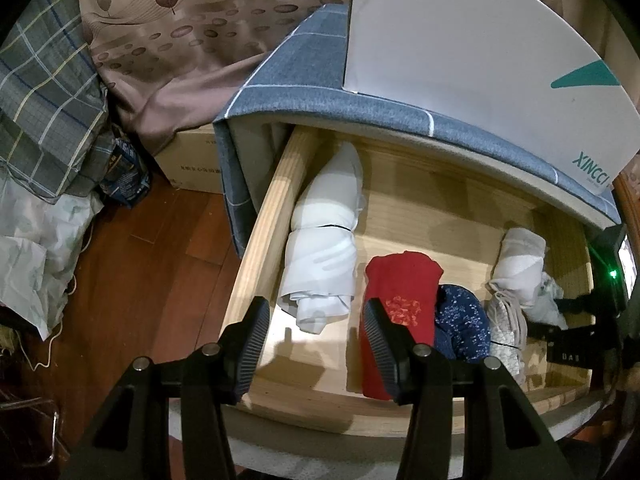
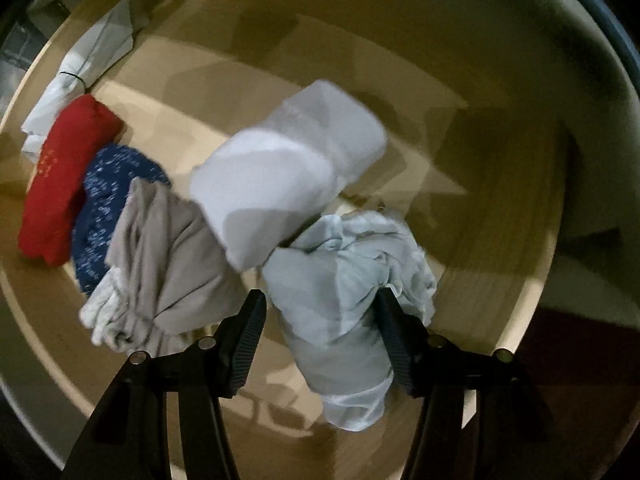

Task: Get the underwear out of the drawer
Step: 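Grasp the crumpled pale blue underwear with the right tool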

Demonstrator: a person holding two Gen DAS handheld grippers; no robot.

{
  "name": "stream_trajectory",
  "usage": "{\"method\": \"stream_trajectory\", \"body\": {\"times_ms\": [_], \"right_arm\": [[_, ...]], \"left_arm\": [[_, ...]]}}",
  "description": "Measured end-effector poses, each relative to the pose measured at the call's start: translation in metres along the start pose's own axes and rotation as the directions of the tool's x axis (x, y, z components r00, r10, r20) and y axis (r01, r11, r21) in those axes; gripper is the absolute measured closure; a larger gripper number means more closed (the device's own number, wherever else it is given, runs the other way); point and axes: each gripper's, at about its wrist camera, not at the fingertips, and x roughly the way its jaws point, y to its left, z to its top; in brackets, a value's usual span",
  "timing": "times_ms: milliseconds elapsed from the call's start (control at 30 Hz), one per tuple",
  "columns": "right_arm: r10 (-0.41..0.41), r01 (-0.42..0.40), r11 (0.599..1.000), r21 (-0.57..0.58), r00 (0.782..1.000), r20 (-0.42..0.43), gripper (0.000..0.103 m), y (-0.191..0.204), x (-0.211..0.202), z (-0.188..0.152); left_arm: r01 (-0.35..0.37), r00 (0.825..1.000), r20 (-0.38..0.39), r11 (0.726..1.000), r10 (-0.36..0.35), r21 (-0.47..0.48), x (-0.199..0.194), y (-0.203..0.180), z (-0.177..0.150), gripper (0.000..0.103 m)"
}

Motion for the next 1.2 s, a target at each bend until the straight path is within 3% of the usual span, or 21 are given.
{"method": "stream_trajectory", "body": {"times_ms": [233,433,533,567,633,767,833,967,1200], "right_arm": [[0.123,-0.114,0.983,0.141,0.991,-0.055,0.049,-0.003,0.0,-0.011],[0.243,-0.21,0.93,0.302,0.967,-0.079,0.049,-0.017,0.005,-0.031],[0.2,-0.167,0.94,0.298,0.976,-0.084,0.047,-0.017,0.007,-0.031],[0.181,-0.149,0.948,0.282,0.98,-0.088,0.039,-0.013,0.009,-0.031],[0.145,-0.118,0.965,0.234,0.984,-0.101,0.035,-0.001,0.012,-0.029],[0.065,-0.043,0.985,0.164,0.99,-0.127,0.034,0.022,0.014,-0.022],[0.054,-0.033,0.988,0.151,0.99,-0.133,0.038,0.024,0.016,-0.02],[0.033,-0.014,0.989,0.146,0.99,-0.134,0.057,0.018,0.015,-0.028],[0.064,-0.04,0.976,0.214,0.992,-0.107,0.058,-0.004,0.02,-0.046]], "left_arm": [[0.009,1.0,0.001,1.0,-0.009,-0.007,0.0,0.0,0.001,0.052],[0.014,1.0,0.0,1.0,-0.014,-0.011,0.001,0.0,0.001,0.052],[0.014,1.0,-0.003,1.0,-0.014,-0.009,0.001,-0.001,0.001,0.053],[0.014,1.0,-0.004,1.0,-0.014,-0.009,0.001,-0.001,0.001,0.052],[0.013,1.0,-0.008,1.0,-0.013,-0.009,0.002,-0.002,0.001,0.052],[0.013,1.0,-0.015,1.0,-0.013,-0.008,0.003,-0.003,0.0,0.052],[0.012,1.0,-0.019,1.0,-0.012,-0.007,0.003,-0.004,0.0,0.052],[0.011,1.0,-0.025,1.0,-0.011,-0.006,0.004,-0.003,0.0,0.052],[0.006,0.999,-0.04,1.0,-0.005,0.009,0.007,-0.006,-0.001,0.052]]}}
